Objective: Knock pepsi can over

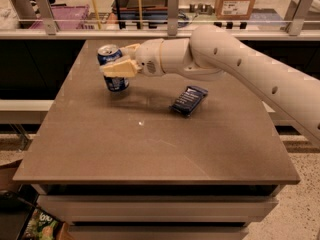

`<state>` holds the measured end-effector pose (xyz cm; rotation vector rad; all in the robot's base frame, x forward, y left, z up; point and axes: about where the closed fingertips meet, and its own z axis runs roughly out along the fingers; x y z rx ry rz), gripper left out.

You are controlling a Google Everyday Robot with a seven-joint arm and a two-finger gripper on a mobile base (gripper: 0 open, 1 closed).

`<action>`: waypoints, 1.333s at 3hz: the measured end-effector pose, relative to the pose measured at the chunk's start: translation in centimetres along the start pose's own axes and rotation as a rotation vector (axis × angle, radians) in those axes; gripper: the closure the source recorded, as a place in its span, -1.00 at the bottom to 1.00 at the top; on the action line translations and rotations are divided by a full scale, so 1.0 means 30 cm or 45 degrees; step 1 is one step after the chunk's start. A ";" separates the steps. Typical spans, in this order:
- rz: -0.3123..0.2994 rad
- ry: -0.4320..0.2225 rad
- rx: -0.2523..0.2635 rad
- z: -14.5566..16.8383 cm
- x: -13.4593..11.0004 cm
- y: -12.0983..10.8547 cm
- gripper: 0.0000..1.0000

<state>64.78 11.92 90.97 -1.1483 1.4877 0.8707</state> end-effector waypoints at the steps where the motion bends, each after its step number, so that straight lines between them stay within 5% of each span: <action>1: 0.004 0.070 0.023 -0.056 -0.025 -0.024 1.00; 4: 0.111 0.388 0.050 -0.136 -0.005 -0.076 1.00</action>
Offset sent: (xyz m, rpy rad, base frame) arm 0.0134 -0.0547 0.0269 -0.2149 0.1009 -0.0692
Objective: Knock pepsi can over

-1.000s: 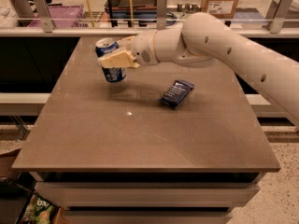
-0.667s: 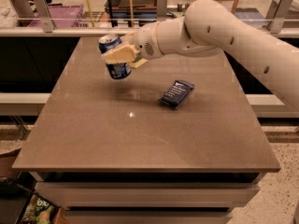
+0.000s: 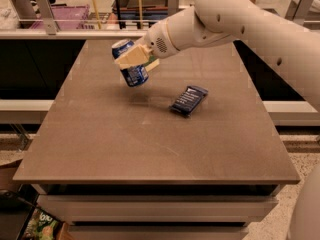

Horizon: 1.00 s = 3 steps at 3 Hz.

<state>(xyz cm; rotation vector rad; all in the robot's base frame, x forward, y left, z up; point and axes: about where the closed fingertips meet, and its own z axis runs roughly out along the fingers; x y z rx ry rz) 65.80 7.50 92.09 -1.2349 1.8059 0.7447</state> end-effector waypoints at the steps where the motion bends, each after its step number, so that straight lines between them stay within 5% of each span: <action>1: 0.039 0.128 -0.006 0.020 0.030 0.006 1.00; 3: 0.048 0.406 0.000 0.026 0.033 0.035 1.00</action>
Offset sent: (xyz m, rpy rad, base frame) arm -0.0099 0.0005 -0.0140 -0.3215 0.1593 -0.0280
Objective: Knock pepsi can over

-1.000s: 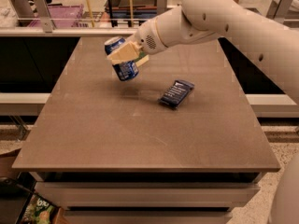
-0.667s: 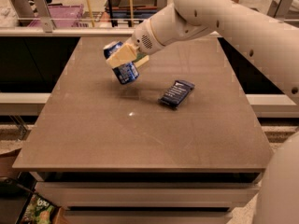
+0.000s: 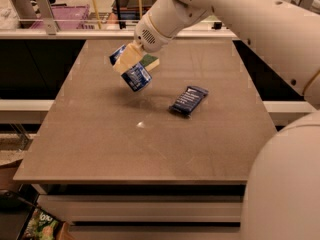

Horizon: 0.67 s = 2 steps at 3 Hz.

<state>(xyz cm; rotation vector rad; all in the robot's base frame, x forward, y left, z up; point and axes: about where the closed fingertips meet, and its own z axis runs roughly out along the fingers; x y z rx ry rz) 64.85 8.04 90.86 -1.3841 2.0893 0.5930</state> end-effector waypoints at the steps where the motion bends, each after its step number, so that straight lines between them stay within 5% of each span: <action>1: -0.005 0.104 -0.012 0.012 0.002 0.013 1.00; 2: -0.011 0.187 -0.018 0.038 0.010 0.019 1.00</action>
Offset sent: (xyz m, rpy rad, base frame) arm -0.0040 0.0077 -0.0153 -0.2073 0.0829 0.0298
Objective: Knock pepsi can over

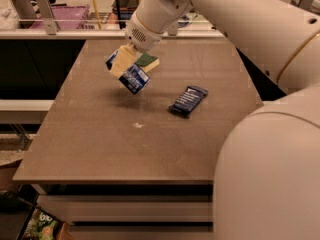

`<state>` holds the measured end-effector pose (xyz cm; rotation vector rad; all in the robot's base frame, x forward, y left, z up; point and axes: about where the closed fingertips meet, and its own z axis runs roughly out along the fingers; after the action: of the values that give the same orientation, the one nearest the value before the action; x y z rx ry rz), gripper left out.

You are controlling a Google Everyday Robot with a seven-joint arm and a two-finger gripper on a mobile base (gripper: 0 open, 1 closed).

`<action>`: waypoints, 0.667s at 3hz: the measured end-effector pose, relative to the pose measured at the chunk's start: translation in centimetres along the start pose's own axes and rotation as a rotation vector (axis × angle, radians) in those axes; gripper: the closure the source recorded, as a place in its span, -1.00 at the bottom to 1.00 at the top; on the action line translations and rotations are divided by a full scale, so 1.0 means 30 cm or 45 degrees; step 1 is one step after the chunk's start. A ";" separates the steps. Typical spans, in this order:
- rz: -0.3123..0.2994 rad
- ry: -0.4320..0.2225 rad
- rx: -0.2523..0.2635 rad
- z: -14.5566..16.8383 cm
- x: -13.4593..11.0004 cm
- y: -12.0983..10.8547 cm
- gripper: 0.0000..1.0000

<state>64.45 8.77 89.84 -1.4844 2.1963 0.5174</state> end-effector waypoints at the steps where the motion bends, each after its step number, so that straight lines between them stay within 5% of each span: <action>1: -0.002 0.070 0.003 0.035 0.012 0.005 1.00; 2: -0.002 0.123 0.002 0.088 0.029 0.002 1.00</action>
Offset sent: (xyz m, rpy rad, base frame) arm 0.0035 0.0091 -0.0427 -0.1339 0.0460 0.0036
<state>64.50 9.52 87.16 -1.5399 2.2683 0.4522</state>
